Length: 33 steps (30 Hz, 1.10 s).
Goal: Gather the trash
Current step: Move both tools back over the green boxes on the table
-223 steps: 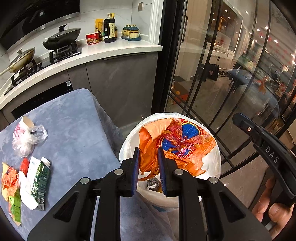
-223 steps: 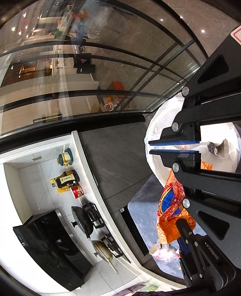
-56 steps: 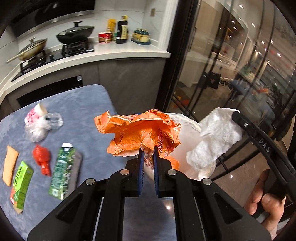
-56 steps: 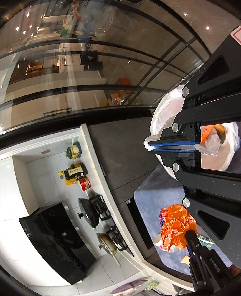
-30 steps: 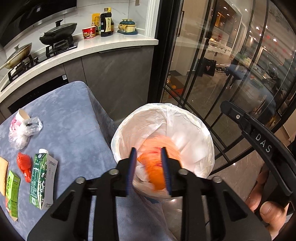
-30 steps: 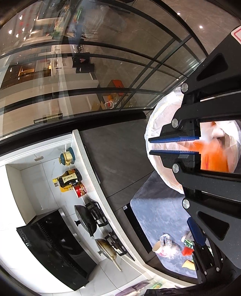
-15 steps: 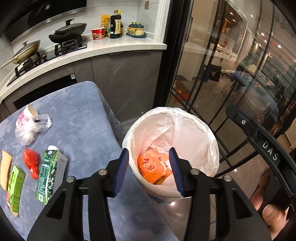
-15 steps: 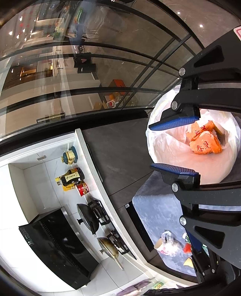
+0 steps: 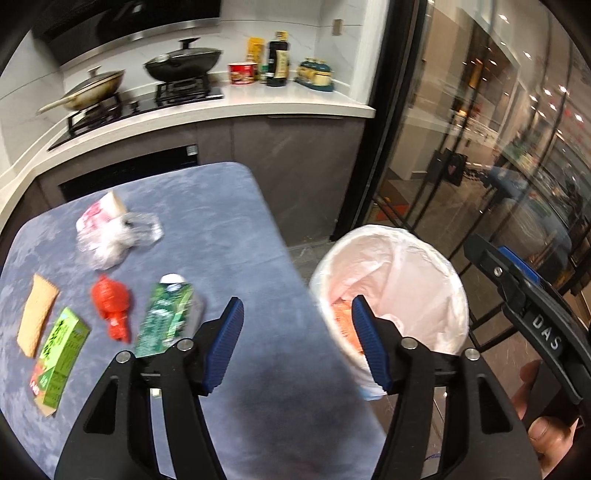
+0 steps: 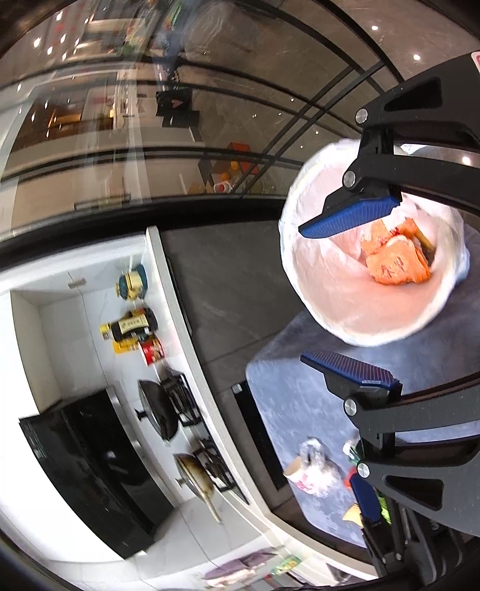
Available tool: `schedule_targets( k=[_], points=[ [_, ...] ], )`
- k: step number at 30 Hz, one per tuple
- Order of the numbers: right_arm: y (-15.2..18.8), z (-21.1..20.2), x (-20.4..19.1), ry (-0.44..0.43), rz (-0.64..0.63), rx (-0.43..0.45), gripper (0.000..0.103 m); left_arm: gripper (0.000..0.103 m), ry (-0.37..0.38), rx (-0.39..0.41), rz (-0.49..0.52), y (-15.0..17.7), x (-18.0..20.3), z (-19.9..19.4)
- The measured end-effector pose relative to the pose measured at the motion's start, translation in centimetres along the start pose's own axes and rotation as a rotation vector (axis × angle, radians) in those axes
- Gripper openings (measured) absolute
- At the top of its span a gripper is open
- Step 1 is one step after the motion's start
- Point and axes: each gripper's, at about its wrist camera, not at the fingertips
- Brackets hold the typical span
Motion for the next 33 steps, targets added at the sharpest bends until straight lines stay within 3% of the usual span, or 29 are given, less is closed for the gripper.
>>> schedule_targets(
  k=[16,25,30,33],
  points=[
    [3.9,0.9,-11.4,-0.117,-0.131,-0.083,0.07,0.074,-0.198,0.039,-0.158,3.3,-13.7,-4.4],
    [6.6,1.9,-17.2,-0.177,-0.19,-0.142,0.071,0.076,-0.311,0.015,-0.253,6.5,-22.4,-6.0],
    [8.0,2.8,-19.8,-0.188,-0.213,-0.176,0.071,0.085,-0.328,0.002,-0.28,8.2,-25.4,-6.4],
    [8.9,3.6,-21.1,-0.188,-0.222,-0.2,0.071,0.086,-0.333,-0.013,-0.27,9.0,-26.0,-6.1]
  ],
)
Point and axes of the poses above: each gripper's, at about its wrist camera, not at the fingertips, and z roughly the way its jaws point, x to its right, y to its underside, and after that the axes turned 2 degrees about y, right-handed
